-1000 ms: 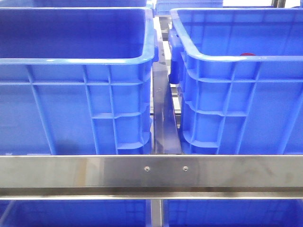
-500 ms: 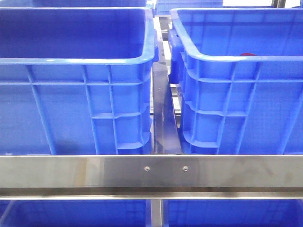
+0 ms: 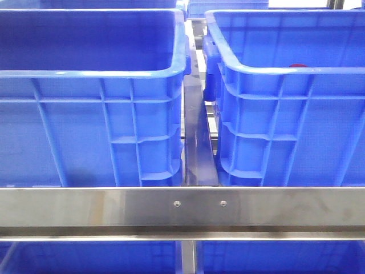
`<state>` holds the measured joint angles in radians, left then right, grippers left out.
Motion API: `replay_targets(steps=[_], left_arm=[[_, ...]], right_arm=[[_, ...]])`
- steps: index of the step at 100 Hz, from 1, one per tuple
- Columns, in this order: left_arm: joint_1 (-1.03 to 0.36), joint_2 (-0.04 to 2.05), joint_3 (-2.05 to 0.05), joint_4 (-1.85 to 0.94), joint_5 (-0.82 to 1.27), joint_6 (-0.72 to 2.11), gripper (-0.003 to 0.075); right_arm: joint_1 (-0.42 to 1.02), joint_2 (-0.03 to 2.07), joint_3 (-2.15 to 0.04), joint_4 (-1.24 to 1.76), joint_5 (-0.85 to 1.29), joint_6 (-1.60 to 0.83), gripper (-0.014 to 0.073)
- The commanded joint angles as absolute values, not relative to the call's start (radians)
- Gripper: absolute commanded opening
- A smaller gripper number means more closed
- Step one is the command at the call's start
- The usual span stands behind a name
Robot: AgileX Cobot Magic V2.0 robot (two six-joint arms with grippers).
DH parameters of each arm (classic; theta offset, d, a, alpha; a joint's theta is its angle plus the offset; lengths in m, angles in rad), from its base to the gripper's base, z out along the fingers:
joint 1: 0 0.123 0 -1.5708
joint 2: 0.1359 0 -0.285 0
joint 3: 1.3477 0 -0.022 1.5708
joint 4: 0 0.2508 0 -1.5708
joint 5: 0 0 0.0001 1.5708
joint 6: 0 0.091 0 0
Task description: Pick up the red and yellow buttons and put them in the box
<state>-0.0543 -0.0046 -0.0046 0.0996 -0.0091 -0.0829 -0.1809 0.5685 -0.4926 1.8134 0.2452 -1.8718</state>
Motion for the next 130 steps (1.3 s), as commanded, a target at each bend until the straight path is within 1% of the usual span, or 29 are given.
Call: replay_targets(steps=[1,17,29,43,62,76,90,108,118,130], left_arm=[[-0.053,-0.037,0.044,0.096,-0.091,-0.093,-0.0019],[-0.053,-0.037,0.044,0.096,-0.091,-0.093,-0.0019],[-0.053,-0.037,0.044,0.096,-0.091,-0.093,-0.0019],[-0.053,-0.037,0.044,0.096,-0.091,-0.093,-0.0019],[-0.053,-0.037,0.044,0.096,-0.091,-0.093,-0.0019],[-0.053,-0.037,0.044,0.096,-0.091,-0.093,-0.0019],[-0.053,-0.037,0.044,0.096,-0.091,-0.093,-0.0019],[-0.053,-0.037,0.044,0.096,-0.091,-0.093,-0.0019],[-0.053,-0.037,0.044,0.096,-0.091,-0.093,-0.0019],[-0.053,-0.037,0.044,0.096,-0.091,-0.093,-0.0019]], right_arm=[[-0.189,0.569,-0.520,1.919,0.263,-1.874,-0.0068],[-0.189,0.569,-0.520,1.853,0.273,-1.872,-0.0068],[-0.189,0.569,-0.524,1.713,0.311,-1.763,-0.0068],[-0.189,0.569,-0.524,1.446,0.303,-1.485,-0.0068],[-0.183,0.568,-0.524,0.989,0.238,-0.973,-0.0068],[-0.182,0.552,-0.524,0.678,0.178,-0.641,-0.0068],[-0.145,0.512,-0.522,0.385,0.154,-0.378,-0.0068],[-0.076,0.456,-0.514,0.132,0.103,-0.163,-0.0068],[-0.047,0.419,-0.484,0.072,0.068,-0.086,-0.0068],[-0.029,0.356,-0.418,0.062,0.019,-0.066,-0.0068]])
